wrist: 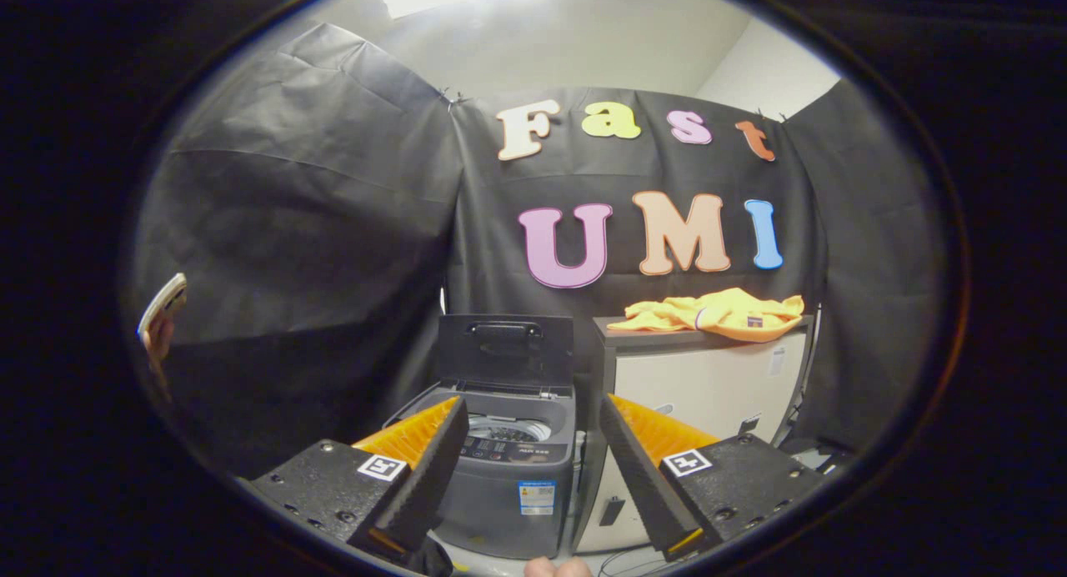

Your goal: Put the clothes into the washing machine and then close the washing machine lid.

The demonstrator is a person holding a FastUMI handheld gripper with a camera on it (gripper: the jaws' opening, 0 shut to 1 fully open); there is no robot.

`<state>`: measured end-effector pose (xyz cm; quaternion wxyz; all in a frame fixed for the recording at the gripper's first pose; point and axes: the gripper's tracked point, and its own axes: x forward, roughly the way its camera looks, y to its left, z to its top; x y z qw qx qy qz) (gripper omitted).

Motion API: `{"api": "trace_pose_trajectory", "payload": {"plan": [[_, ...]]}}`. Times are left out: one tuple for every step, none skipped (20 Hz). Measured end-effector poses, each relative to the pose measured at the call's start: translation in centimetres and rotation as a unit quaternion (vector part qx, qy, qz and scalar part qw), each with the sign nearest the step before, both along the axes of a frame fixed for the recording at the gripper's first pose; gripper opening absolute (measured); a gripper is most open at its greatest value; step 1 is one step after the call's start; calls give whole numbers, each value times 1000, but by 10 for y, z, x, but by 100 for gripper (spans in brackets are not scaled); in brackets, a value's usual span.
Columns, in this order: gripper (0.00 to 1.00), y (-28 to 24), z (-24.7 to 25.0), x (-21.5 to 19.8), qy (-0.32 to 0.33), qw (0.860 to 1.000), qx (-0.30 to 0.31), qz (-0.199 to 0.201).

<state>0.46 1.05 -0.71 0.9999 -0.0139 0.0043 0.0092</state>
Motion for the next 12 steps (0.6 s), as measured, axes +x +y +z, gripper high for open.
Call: {"api": "trace_pose_trajectory", "payload": {"plan": [[96,0,0,1,0,1000,-1,0],[96,1,0,0,0,1000,-1,1],[96,2,0,1,0,1000,0,2],[96,2,-2,1,1,1000,-1,3],[96,2,-2,1,2,1000,-2,3],[96,2,-1,1,1,1000,-3,3],[96,2,0,1,0,1000,-2,3],[96,3,-1,1,0,1000,-1,4],[96,4,-1,1,1,1000,-2,3],[96,4,-1,0,1,1000,-2,4],[96,4,-1,0,1,1000,-4,4],[96,3,-2,0,1,1000,-4,4]]}}
